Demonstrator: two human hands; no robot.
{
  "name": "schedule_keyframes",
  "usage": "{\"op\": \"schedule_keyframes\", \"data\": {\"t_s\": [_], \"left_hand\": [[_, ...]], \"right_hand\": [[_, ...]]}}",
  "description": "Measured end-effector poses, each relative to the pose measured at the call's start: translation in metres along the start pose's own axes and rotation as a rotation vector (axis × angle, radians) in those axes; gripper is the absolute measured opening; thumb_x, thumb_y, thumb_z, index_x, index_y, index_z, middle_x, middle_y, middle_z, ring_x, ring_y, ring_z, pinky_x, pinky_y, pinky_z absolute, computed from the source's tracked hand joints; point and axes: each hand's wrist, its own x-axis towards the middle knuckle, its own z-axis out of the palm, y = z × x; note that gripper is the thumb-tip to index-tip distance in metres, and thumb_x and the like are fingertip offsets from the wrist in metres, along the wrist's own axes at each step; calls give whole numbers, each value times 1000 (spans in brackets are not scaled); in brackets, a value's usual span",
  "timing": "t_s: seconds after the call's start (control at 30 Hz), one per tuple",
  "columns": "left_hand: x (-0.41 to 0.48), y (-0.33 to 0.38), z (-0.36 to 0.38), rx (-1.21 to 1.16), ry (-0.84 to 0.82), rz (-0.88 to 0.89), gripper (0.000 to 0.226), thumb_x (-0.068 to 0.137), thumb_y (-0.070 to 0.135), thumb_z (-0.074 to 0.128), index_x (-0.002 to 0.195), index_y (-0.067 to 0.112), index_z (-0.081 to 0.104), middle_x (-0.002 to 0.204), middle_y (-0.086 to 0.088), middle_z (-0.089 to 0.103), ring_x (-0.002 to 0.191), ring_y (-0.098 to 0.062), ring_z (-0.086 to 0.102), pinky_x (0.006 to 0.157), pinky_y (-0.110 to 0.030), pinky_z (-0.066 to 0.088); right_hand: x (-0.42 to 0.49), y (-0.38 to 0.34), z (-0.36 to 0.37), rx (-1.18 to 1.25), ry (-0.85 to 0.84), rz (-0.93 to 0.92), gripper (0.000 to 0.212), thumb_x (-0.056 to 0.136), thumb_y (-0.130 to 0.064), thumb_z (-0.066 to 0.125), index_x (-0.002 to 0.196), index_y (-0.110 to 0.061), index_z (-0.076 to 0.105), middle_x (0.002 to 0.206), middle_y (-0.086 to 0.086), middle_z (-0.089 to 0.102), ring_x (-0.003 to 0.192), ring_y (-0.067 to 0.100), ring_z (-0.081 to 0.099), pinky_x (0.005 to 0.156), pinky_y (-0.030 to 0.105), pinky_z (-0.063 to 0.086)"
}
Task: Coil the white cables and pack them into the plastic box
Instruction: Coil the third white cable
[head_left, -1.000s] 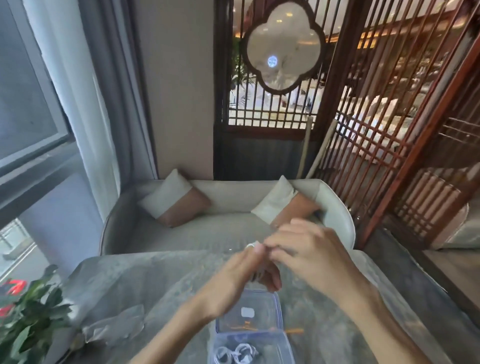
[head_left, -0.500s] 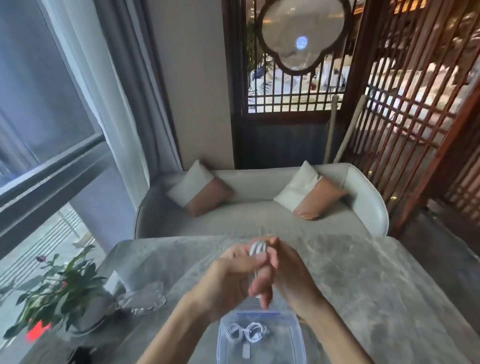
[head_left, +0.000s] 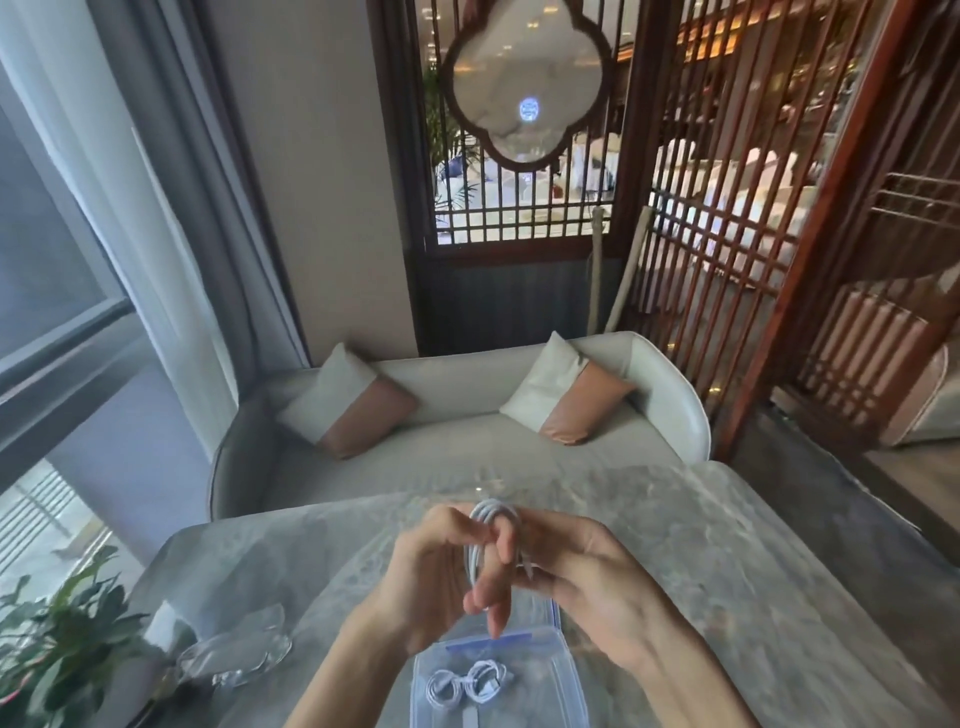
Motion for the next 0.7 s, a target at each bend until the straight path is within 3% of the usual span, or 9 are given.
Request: {"op": "schedule_keyframes", "data": {"t_s": [0.2, 0.3, 0.4, 0.5, 0.63, 0.7], "left_hand": [[-5, 9, -4, 182, 38, -29, 27, 71, 18, 46, 66, -4, 59, 43, -14, 59, 34, -21, 53, 48, -25, 49], [-2, 12, 5, 432, 142, 45, 24, 74, 21, 51, 67, 2, 64, 47, -18, 63, 41, -27, 59, 50, -27, 44], [0, 15, 15, 602, 255, 113, 23, 79, 16, 51, 68, 1, 66, 53, -21, 64, 44, -27, 59, 50, -27, 48], [1, 17, 24, 661, 323, 171, 24, 79, 10, 49, 65, 6, 68, 54, -20, 65, 45, -26, 59, 51, -25, 49], [4, 11, 30, 682, 377, 217, 24, 82, 11, 49, 68, 7, 68, 56, -19, 67, 48, -22, 61, 52, -21, 49], [4, 13, 30, 648, 304, 153, 24, 88, 18, 54, 73, 7, 69, 61, -19, 69, 54, -24, 63, 57, -23, 48]], "right_hand": [[0, -5, 8, -307, 104, -85, 21, 91, -15, 67, 110, -15, 74, 87, 2, 79, 97, 37, 73, 96, 56, 53], [2, 1, 18, -478, 172, -213, 24, 98, -4, 49, 103, -21, 65, 65, -3, 69, 64, 23, 70, 72, 39, 59], [6, 4, 21, -607, 196, -264, 16, 94, -16, 50, 107, -20, 58, 69, -8, 64, 57, 7, 60, 60, 22, 47], [9, 2, 17, -678, 171, -301, 17, 92, -31, 51, 108, -25, 55, 77, -7, 66, 65, 7, 61, 65, 21, 46], [10, -8, 8, -633, 91, -302, 13, 96, -22, 48, 106, -23, 56, 79, 6, 67, 65, 7, 59, 65, 20, 47], [9, -14, 1, -533, 42, -238, 16, 99, -15, 45, 106, -19, 58, 70, 10, 63, 63, 13, 58, 64, 26, 48]]}}
